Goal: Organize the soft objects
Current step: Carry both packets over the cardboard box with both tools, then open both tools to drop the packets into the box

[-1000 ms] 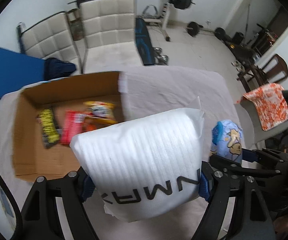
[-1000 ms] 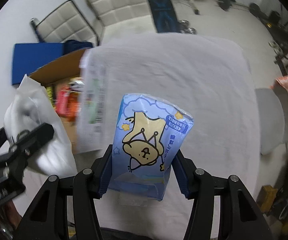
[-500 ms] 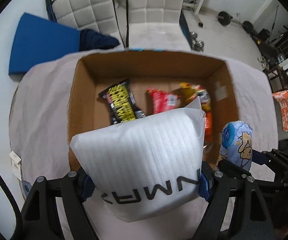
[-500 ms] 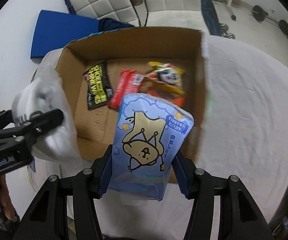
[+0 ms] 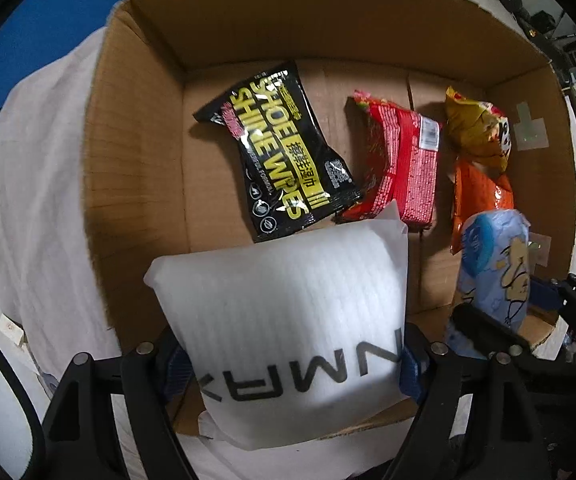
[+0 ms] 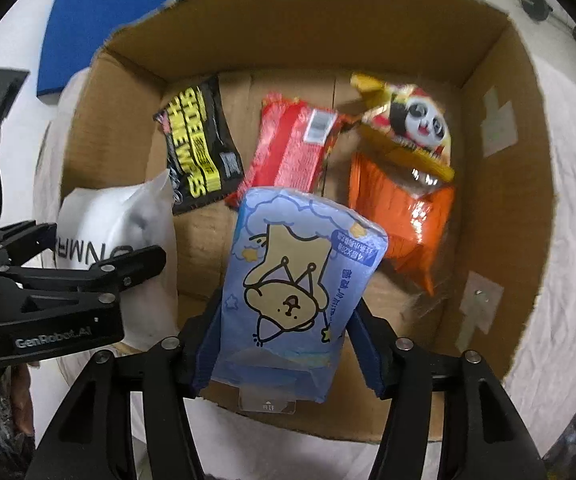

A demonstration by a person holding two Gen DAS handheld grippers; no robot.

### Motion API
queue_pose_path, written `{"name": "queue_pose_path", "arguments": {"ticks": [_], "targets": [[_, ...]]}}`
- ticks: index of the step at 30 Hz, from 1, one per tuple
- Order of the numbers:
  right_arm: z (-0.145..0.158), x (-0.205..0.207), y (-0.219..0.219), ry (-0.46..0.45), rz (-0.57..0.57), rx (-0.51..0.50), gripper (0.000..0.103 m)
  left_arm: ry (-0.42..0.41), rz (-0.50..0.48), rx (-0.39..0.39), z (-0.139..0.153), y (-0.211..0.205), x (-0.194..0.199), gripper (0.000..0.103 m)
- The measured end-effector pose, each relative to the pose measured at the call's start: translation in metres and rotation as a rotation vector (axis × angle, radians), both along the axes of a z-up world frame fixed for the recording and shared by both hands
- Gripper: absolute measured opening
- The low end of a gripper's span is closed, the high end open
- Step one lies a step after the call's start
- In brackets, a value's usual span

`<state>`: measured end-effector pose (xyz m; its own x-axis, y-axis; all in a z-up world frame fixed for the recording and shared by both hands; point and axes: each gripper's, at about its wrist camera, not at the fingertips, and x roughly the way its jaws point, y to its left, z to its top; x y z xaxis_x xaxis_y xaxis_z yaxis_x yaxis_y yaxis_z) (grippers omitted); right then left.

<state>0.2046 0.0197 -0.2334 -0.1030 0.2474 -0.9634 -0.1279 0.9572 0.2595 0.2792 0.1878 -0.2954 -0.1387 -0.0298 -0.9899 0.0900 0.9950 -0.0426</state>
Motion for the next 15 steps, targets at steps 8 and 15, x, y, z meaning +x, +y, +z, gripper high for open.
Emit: {"name": "queue_pose_path", "arguments": {"ticks": [8, 15], "targets": [[-0.017, -0.002, 0.0, 0.033, 0.017, -0.031, 0.082, 0.03, 0.044, -0.038, -0.008, 0.005, -0.006, 0.08], [-0.005, -0.004, -0.012, 0.014, 0.011, -0.042, 0.087, 0.034, 0.047, -0.042, -0.008, 0.005, -0.021, 0.08]]}}
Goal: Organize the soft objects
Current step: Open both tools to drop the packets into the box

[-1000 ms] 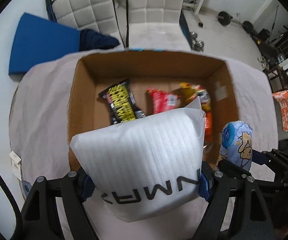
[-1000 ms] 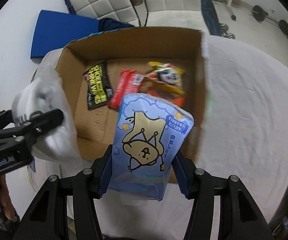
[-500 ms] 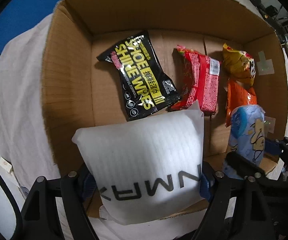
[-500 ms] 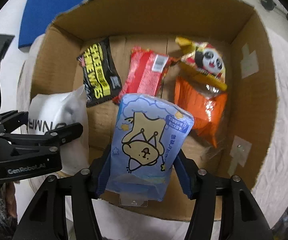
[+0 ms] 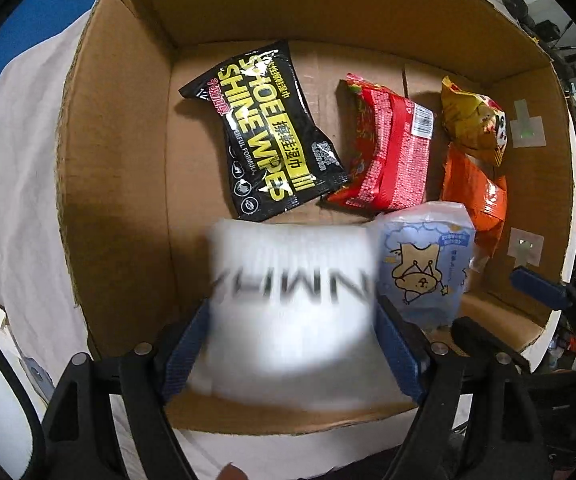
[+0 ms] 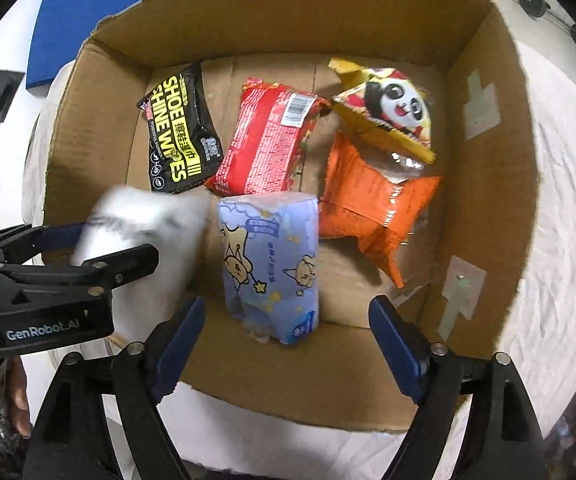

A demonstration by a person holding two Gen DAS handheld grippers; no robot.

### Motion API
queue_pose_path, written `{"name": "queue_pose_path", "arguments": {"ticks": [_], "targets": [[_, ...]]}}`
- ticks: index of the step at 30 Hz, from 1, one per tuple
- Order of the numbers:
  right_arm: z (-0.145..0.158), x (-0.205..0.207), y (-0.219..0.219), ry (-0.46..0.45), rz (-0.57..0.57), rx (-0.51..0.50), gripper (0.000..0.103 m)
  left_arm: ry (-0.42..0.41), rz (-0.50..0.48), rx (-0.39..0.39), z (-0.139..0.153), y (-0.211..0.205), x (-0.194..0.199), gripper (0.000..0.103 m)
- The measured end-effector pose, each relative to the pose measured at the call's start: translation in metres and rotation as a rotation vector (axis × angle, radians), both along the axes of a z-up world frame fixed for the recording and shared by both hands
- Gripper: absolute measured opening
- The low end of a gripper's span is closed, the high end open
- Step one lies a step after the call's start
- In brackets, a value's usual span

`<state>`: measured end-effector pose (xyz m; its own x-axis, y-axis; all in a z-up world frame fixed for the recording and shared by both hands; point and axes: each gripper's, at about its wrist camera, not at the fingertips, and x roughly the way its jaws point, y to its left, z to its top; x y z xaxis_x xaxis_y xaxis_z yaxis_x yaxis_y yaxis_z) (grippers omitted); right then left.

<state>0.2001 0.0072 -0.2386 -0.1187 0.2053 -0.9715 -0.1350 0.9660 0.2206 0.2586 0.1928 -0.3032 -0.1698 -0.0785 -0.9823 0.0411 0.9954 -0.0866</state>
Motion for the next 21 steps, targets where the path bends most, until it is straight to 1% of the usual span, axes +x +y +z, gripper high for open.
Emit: {"name": "queue_pose_path", "arguments": {"ticks": [3, 4, 5, 7, 9, 11, 13, 14, 16, 21], "targets": [[0.011, -0.003, -0.01, -0.023, 0.001, -0.016, 0.088, -0.019, 0.007, -0.014, 0.006, -0.006, -0.009, 0.081], [0.014, -0.005, -0.015, -0.028, -0.002, -0.023, 0.089, -0.031, 0.012, -0.016, 0.01, -0.006, -0.011, 0.089], [0.017, -0.006, -0.018, -0.032, -0.004, -0.024, 0.092, -0.049, 0.016, -0.009, 0.015, -0.006, -0.015, 0.094], [0.023, -0.008, -0.022, -0.047, -0.013, -0.026, 0.093, -0.083, 0.021, 0.004, 0.024, -0.007, -0.016, 0.097], [0.03, -0.011, -0.027, -0.062, -0.03, -0.041, 0.093, -0.123, 0.033, 0.017, 0.035, -0.008, -0.017, 0.097], [0.037, -0.014, -0.032, -0.068, -0.049, -0.039, 0.093, -0.17, 0.042, 0.034, 0.045, -0.008, -0.022, 0.101], [0.039, -0.016, -0.033, -0.077, -0.068, -0.055, 0.095, -0.225, 0.03, 0.069, 0.057, -0.011, -0.028, 0.101], [0.041, -0.018, -0.035, -0.085, -0.08, -0.056, 0.103, -0.244, 0.025, 0.08, 0.061, -0.012, -0.023, 0.101], [0.049, -0.021, -0.042, -0.124, -0.113, -0.082, 0.103, -0.288, 0.018, 0.11, 0.069, -0.016, -0.024, 0.101], [0.068, -0.028, -0.049, -0.19, -0.151, -0.124, 0.103, -0.336, 0.091, 0.083, 0.085, -0.006, -0.028, 0.101]]}}
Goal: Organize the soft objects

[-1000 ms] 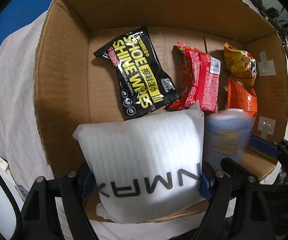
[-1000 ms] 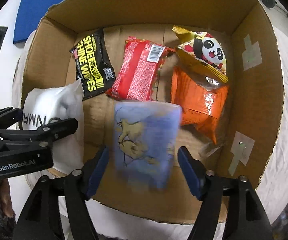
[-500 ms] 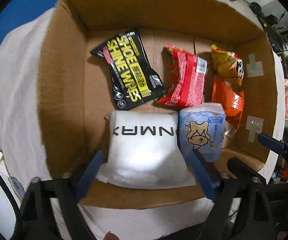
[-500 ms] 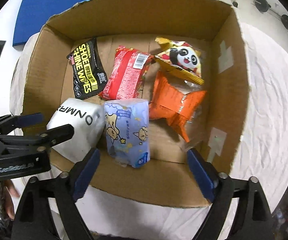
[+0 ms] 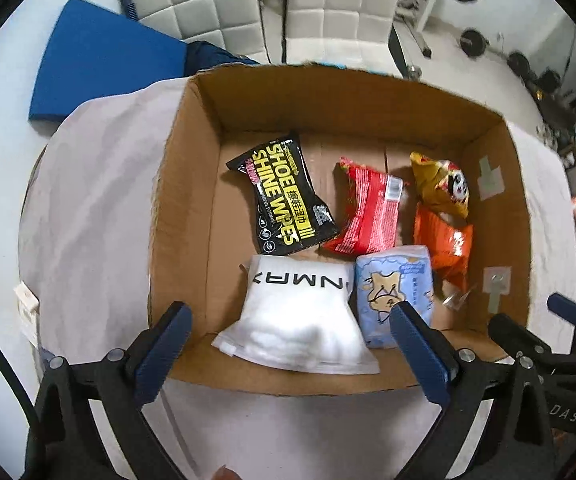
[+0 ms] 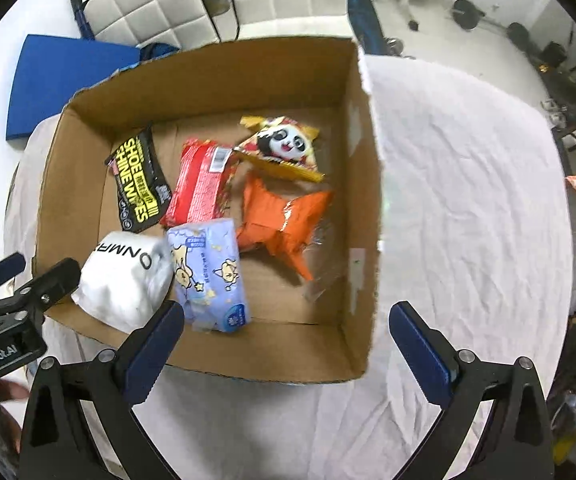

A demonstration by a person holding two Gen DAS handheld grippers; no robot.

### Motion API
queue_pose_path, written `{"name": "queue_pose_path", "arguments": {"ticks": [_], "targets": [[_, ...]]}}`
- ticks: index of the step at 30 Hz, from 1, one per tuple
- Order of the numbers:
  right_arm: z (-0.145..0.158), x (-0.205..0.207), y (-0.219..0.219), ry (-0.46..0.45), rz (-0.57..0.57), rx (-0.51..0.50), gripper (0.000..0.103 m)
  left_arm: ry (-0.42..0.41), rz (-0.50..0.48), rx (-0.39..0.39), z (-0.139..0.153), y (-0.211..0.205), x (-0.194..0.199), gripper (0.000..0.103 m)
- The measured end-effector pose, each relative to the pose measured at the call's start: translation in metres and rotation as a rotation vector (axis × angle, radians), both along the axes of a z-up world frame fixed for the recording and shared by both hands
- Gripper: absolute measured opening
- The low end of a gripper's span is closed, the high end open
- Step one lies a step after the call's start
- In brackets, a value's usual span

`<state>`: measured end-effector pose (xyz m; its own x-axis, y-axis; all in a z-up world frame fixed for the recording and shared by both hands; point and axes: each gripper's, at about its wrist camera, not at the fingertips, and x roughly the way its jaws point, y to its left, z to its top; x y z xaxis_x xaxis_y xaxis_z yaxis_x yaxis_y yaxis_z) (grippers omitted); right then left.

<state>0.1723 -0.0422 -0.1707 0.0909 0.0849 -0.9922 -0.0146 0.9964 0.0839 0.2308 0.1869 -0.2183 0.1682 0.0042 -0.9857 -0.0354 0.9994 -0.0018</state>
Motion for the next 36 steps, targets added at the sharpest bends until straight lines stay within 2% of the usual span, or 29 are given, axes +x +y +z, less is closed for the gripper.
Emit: {"name": "queue_pose_path", "arguments": {"ticks": [7, 17, 22, 25, 33, 36], "targets": [[0.017, -0.007, -0.001, -0.046, -0.009, -0.02, 0.103, -0.052, 0.062, 0.004, 0.009, 0.008, -0.01, 0.101], [0.03, -0.015, -0.003, -0.071, -0.014, -0.025, 0.103, -0.104, 0.066, 0.044, 0.027, 0.009, -0.023, 0.101], [0.045, -0.021, -0.003, -0.093, -0.013, -0.02, 0.103, -0.142, 0.062, 0.044, 0.047, 0.003, -0.031, 0.101], [0.067, -0.031, -0.006, -0.134, -0.012, -0.028, 0.103, -0.162, 0.055, 0.029, 0.065, -0.002, -0.039, 0.101], [0.146, -0.076, -0.025, -0.195, -0.021, 0.032, 0.103, -0.265, 0.052, -0.034, 0.139, -0.012, -0.076, 0.101], [0.173, -0.093, -0.03, -0.226, -0.008, 0.033, 0.103, -0.301, 0.038, -0.012, 0.167, -0.02, -0.095, 0.101]]}}
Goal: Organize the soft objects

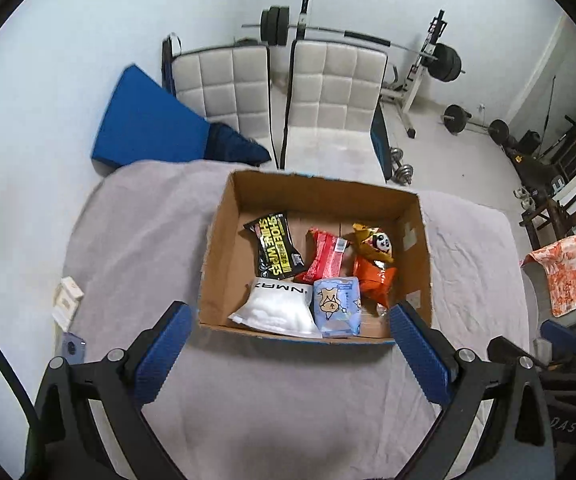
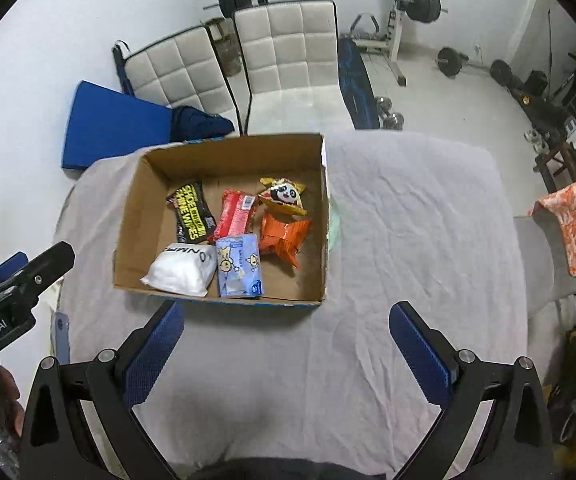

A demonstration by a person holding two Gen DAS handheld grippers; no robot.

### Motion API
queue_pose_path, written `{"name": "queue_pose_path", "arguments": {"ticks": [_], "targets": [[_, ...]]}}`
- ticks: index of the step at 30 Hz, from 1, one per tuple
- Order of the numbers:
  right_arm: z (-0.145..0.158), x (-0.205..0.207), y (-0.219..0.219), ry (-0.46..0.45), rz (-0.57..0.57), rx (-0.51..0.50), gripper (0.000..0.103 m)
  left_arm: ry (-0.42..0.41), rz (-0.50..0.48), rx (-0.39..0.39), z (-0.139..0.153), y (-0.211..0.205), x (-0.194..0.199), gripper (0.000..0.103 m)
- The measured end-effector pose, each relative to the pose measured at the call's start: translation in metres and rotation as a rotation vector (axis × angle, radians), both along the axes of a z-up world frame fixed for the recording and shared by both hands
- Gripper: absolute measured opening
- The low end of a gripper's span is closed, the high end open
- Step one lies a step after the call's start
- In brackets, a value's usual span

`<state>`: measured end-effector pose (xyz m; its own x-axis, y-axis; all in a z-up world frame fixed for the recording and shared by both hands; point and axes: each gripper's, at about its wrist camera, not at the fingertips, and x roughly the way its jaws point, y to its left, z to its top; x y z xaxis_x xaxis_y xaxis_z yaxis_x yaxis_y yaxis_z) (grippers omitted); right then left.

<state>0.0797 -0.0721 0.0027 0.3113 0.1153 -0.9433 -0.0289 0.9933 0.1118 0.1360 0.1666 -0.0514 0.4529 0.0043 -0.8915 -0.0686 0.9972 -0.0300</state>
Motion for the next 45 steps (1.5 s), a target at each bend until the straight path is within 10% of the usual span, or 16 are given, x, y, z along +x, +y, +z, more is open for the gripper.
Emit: {"name": "queue_pose_path", "arguments": {"ticks": [17, 45], "targets": [[0.097, -0.059, -0.004, -0.13, 0.055, 0.001, 0.103, -0.079, 0.001, 0.007, 0.078, -0.008, -0.061, 0.101], [0.103, -0.065, -0.012, -0.131, 0.03, -0.021, 0.103, -0.073, -0.006, 0.028, 0.072, -0.014, -0.072, 0.101]]}}
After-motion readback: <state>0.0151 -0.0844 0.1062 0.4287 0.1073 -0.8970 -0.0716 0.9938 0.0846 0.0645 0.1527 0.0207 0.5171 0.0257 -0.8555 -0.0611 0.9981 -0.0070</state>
